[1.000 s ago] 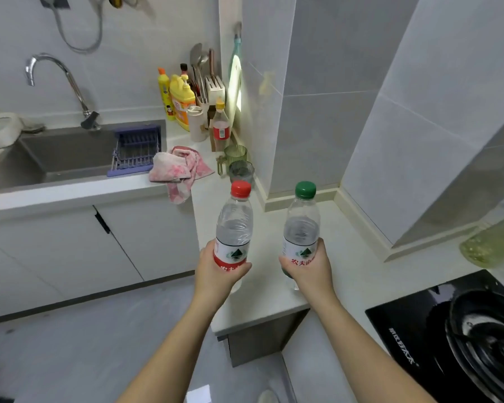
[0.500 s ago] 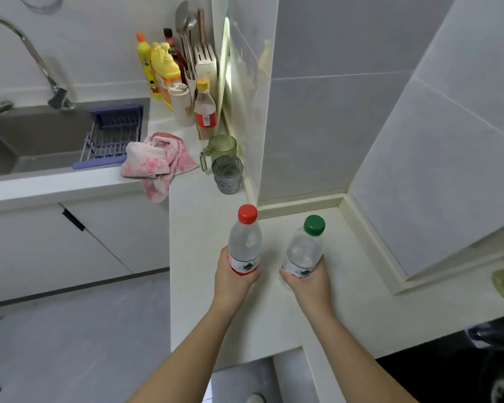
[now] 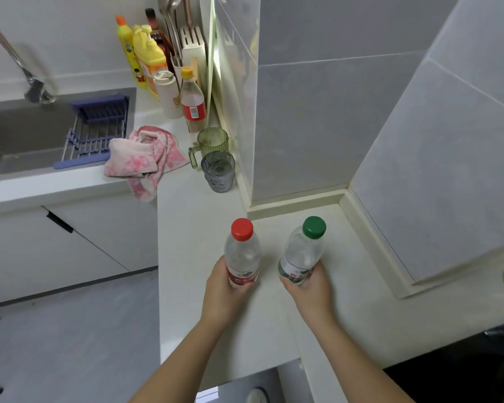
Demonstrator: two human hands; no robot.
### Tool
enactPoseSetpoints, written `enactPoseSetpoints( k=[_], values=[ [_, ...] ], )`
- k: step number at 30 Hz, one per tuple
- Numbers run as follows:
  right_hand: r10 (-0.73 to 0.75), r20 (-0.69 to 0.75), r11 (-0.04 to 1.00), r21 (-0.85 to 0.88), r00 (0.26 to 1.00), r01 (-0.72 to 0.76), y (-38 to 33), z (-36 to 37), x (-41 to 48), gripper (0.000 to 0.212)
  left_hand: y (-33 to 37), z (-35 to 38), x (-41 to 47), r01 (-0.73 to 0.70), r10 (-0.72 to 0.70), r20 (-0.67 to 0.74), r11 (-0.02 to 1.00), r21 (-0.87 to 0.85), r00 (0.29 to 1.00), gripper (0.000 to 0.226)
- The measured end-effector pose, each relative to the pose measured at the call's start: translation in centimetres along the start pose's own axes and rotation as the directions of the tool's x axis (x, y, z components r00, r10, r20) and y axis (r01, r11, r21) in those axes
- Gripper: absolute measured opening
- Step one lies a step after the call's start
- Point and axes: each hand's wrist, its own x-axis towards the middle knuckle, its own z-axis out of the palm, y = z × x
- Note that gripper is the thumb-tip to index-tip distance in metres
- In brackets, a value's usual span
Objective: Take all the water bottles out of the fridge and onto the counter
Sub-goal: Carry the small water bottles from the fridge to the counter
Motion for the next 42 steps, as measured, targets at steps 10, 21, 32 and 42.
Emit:
enactPoseSetpoints(
  k=[10, 21, 32, 42],
  values=[
    [0.024, -0.005, 0.998, 0.059, 1.000, -0.023, 0.4, -3.1, 6.5, 0.051, 3.3, 4.6, 5.1, -0.019, 0.017, 0.063, 0.999, 0.038, 0.998, 0.053],
    [0.010, -0.002, 0.992, 0.127, 1.000, -0.010, 0.8, -3.8, 10.1, 0.050, 5.2, 8.2, 8.2, -0.001, -0.002, 0.069, 0.999, 0.037, 0.998, 0.056],
    [-0.052, -0.171, 0.977, -0.212, 0.984, 0.015, 0.8, -4.0, 10.8, 0.061, 6.1, 8.2, 9.8, -0.084, 0.024, 0.142, 0.898, 0.431, 0.990, 0.056],
    [0.034, -0.242, 0.975, -0.206, 0.970, -0.085, 0.3, -5.3, 12.4, 0.047, 8.1, 10.9, 11.3, -0.020, -0.055, 0.164, 0.904, 0.428, 0.985, 0.055]
  ],
)
